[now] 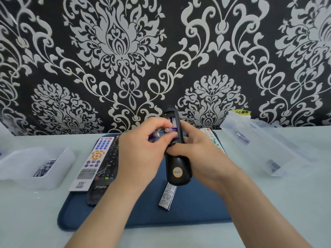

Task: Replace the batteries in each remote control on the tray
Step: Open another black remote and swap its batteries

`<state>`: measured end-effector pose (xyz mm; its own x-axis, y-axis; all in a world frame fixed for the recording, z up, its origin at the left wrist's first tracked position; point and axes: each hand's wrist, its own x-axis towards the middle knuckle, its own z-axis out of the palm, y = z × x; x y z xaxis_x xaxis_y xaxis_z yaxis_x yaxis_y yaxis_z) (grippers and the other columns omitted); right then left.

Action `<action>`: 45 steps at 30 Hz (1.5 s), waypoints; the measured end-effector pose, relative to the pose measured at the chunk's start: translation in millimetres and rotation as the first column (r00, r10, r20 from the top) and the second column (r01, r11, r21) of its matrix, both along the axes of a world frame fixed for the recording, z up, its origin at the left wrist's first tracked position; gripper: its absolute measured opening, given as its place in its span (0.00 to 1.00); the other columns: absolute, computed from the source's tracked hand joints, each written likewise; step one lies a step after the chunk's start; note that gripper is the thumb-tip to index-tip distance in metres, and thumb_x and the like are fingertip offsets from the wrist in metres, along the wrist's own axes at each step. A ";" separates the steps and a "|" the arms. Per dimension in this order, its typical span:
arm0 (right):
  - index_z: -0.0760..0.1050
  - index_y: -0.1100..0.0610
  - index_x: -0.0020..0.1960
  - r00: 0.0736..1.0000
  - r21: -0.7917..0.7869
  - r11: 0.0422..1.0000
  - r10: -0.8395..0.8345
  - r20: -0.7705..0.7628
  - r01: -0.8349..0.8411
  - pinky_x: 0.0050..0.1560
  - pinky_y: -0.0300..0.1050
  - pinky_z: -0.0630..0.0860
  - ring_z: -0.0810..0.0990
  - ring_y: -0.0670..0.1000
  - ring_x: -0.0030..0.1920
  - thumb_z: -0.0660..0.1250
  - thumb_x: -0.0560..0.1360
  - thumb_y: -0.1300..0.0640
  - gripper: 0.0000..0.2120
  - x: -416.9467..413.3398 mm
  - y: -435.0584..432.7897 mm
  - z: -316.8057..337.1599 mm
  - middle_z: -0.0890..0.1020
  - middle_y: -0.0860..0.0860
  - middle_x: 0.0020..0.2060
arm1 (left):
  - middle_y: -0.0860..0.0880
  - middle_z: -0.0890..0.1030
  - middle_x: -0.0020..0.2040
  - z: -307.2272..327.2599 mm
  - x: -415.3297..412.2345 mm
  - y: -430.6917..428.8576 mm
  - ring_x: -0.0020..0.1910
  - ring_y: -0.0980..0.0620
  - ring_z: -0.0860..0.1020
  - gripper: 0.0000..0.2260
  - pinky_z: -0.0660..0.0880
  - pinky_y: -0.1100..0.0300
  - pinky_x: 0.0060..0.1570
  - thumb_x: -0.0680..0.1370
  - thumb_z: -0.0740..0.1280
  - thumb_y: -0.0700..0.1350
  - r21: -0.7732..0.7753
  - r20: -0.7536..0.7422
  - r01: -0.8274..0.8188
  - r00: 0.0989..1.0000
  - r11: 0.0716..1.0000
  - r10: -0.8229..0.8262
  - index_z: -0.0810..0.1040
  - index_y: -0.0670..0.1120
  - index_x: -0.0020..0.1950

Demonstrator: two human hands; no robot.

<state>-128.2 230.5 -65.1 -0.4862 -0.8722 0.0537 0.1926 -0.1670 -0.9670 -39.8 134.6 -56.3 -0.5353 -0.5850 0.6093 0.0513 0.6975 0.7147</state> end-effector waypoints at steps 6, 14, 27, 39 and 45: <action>0.72 0.62 0.62 0.997 -0.014 0.998 -0.067 0.042 0.068 0.44 0.40 0.78 0.83 0.52 0.46 0.65 0.65 0.70 0.25 -1.6 -2.2 -4.4 0.83 0.58 0.47 | 0.61 0.83 0.47 -3.7 1.7 -7.0 0.47 0.66 0.81 0.14 0.76 0.71 0.49 0.70 0.76 0.40 -0.071 0.058 0.155 0.987 0.985 -0.151 0.83 0.52 0.54; 0.70 0.59 0.62 0.998 0.011 0.998 -0.065 -0.008 0.065 0.55 0.59 0.81 0.84 0.56 0.48 0.63 0.66 0.71 0.25 -2.0 -4.2 -9.0 0.81 0.61 0.51 | 0.67 0.80 0.47 2.3 5.2 -6.8 0.48 0.70 0.79 0.13 0.74 0.77 0.40 0.72 0.73 0.37 0.137 0.128 0.281 0.946 0.950 -0.299 0.83 0.55 0.49; 0.69 0.54 0.58 0.972 0.079 0.989 -0.108 -0.207 0.127 0.39 0.51 0.77 0.76 0.53 0.35 0.62 0.65 0.69 0.23 12.7 -9.9 -3.7 0.77 0.58 0.37 | 0.62 0.80 0.48 -3.0 -4.1 -4.6 0.47 0.68 0.77 0.19 0.72 0.74 0.47 0.67 0.77 0.36 0.141 0.027 0.067 0.997 0.988 -0.072 0.82 0.59 0.47; 0.72 0.54 0.56 0.969 0.156 0.983 -0.062 -0.240 0.101 0.33 0.48 0.77 0.77 0.52 0.31 0.55 0.81 0.60 0.08 23.0 -12.2 -4.8 0.78 0.54 0.37 | 0.41 0.80 0.43 -4.7 -5.1 -11.1 0.31 0.44 0.74 0.19 0.69 0.55 0.25 0.73 0.67 0.30 0.729 -0.122 0.190 0.981 0.658 -0.147 0.82 0.53 0.55; 0.73 0.51 0.54 0.957 0.189 0.969 -0.102 -0.271 0.156 0.34 0.52 0.79 0.79 0.53 0.30 0.55 0.83 0.58 0.09 21.3 -12.3 -4.5 0.80 0.56 0.37 | 0.43 0.81 0.44 -5.9 -6.1 -11.8 0.35 0.47 0.75 0.15 0.71 0.57 0.30 0.74 0.69 0.34 0.728 -0.115 0.182 0.983 0.661 -0.144 0.81 0.49 0.56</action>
<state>-106.9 218.2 -69.6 -0.5888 -0.8081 0.0171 -0.0767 0.0348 -0.9964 -45.9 122.7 -62.3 -0.6504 -0.7581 0.0473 0.1565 -0.0727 0.9850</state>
